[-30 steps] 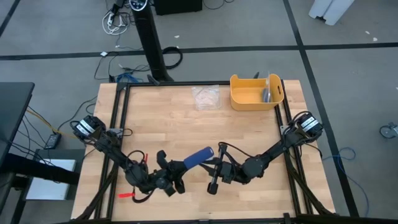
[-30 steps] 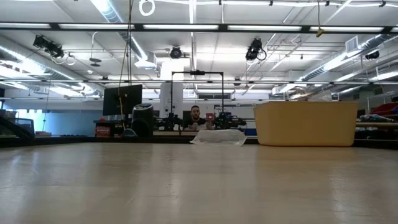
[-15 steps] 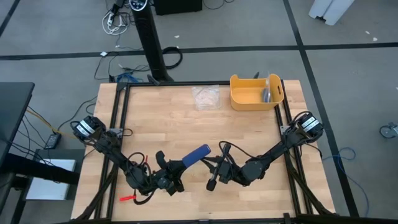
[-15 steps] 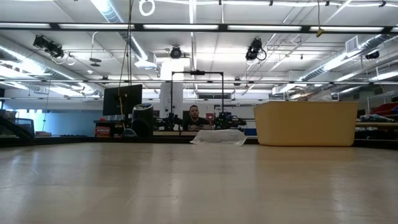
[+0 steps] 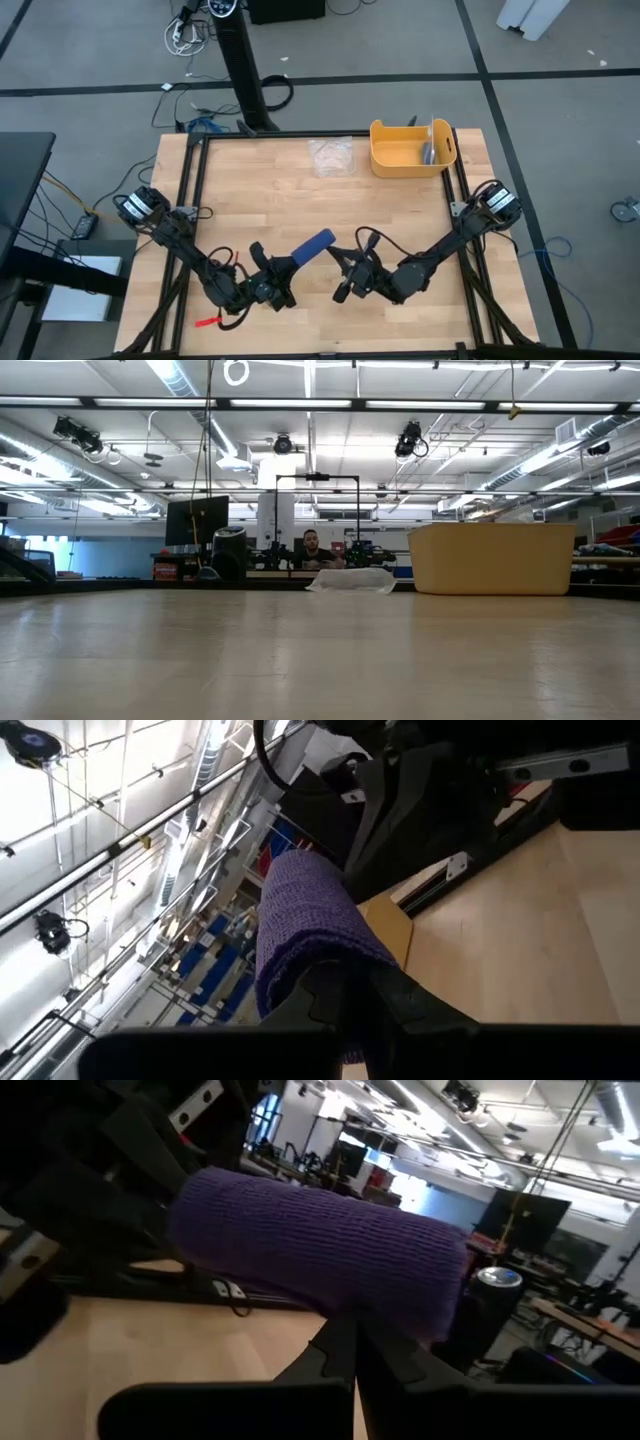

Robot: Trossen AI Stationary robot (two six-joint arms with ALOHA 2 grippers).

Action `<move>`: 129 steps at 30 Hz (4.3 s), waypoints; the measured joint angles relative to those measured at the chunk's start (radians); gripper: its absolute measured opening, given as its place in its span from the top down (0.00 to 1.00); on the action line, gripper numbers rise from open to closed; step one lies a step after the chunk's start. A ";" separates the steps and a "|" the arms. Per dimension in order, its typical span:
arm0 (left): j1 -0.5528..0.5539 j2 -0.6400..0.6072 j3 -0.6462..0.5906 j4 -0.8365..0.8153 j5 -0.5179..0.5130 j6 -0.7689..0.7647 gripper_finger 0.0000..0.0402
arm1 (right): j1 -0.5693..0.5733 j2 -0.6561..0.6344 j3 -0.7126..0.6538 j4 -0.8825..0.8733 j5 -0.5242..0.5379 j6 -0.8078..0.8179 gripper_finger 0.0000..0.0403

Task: Roll bandage
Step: Roll the violet bandage, then prepare the transparent zip bag

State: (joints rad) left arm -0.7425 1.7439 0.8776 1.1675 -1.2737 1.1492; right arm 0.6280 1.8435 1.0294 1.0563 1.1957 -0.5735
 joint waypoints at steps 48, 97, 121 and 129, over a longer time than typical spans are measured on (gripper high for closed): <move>0.297 0.138 0.002 -1.190 0.295 -1.657 0.91 | 0.123 0.001 -0.002 -0.028 0.173 -0.026 0.97; 0.192 0.134 0.157 -1.992 0.676 -1.925 0.79 | 0.108 0.002 -0.002 -0.072 0.229 -0.021 0.92; -0.146 0.013 0.197 -2.316 0.179 -2.467 0.99 | -0.241 -0.112 -0.227 -0.206 -0.005 0.406 1.00; -0.164 -0.062 0.197 -2.266 0.118 -2.434 1.00 | -0.429 -0.135 -0.233 -0.766 -0.453 1.031 1.00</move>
State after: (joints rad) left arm -0.9070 1.6817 1.0748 -1.0989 -1.1552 -1.2846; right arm 0.1994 1.7087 0.7963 0.2904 0.7427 0.4575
